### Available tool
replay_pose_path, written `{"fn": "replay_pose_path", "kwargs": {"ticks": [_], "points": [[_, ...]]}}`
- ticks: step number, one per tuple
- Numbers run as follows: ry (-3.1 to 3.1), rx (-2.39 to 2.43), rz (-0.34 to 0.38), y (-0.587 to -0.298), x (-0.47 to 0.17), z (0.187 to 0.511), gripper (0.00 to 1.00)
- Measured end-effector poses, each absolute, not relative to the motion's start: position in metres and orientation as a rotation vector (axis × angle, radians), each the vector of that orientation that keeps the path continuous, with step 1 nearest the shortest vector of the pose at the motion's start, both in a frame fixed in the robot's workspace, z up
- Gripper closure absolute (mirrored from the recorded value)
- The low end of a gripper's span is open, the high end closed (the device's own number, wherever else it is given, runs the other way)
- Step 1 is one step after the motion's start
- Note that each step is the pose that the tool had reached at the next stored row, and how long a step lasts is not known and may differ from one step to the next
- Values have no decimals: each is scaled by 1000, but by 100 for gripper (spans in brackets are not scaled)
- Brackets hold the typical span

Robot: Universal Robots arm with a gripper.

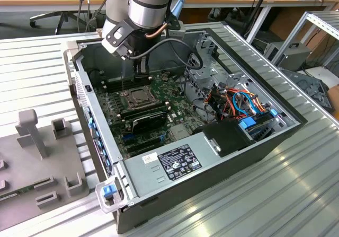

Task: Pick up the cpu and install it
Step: 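Install the first cpu locking lever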

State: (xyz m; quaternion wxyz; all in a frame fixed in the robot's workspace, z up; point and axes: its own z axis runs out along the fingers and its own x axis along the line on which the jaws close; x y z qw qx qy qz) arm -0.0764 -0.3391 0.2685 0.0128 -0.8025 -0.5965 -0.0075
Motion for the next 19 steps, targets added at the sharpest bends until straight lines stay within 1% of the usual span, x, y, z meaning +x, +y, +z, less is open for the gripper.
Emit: {"fn": "replay_pose_path", "kwargs": {"ticks": [19], "points": [[-1789,-2552,-25,-339,-76,268,89]]}}
